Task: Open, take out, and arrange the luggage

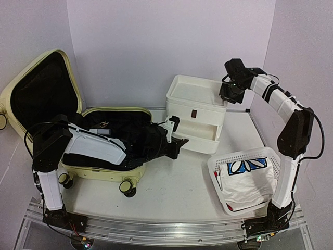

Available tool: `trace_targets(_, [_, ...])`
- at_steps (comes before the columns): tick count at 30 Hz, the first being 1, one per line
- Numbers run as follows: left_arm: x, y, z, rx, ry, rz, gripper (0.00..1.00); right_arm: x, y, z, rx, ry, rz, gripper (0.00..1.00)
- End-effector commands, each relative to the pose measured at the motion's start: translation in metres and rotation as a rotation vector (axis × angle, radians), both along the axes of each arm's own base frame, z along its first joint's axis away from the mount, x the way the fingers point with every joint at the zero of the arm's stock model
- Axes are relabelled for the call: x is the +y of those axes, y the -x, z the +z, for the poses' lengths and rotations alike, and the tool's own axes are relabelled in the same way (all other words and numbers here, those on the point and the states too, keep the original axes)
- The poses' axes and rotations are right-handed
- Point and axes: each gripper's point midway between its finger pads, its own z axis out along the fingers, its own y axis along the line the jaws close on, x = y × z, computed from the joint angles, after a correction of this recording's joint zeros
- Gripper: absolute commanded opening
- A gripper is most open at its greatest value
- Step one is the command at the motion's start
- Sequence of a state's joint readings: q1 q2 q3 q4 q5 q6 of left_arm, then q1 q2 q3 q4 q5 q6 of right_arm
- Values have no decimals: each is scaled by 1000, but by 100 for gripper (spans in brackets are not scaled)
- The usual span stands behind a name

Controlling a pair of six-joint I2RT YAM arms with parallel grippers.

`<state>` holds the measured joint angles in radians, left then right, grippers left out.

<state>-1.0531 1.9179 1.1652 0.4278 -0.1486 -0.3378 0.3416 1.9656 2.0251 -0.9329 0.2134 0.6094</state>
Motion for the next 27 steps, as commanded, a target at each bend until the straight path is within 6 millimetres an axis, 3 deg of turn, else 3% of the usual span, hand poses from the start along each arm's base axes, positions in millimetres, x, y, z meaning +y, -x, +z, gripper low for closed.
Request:
trace_targets(1, [3, 22, 28, 7, 23, -71, 0, 0, -39, 39, -190, -115, -94, 0])
trace_targets(7, [5, 37, 18, 57, 14, -114, 0, 2, -41, 37, -187, -111, -81, 0])
trace_targets(9, [7, 40, 18, 64, 8, -127, 4, 4, -42, 37, -186, -113, -74, 0])
trace_targets(13, [15, 47, 31, 41, -12, -146, 36, 7, -40, 37, -180, -121, -52, 0])
trace_targets(17, [37, 60, 71, -32, -24, -176, 57, 11, -36, 38, -175, -128, -19, 0])
trace_targets(20, [65, 69, 100, -83, -85, -180, 69, 12, -30, 40, -170, -125, 10, 0])
trace_targets(22, [94, 63, 116, -103, -136, -113, 72, 14, -26, 41, -167, -125, 33, 0])
trace_targets(24, [130, 47, 125, -65, -162, -7, 78, 14, -21, 40, -159, -123, 48, 0])
trace_targets(27, [193, 10, 121, 155, -131, 187, 83, 11, -15, 33, -141, -108, 46, 0])
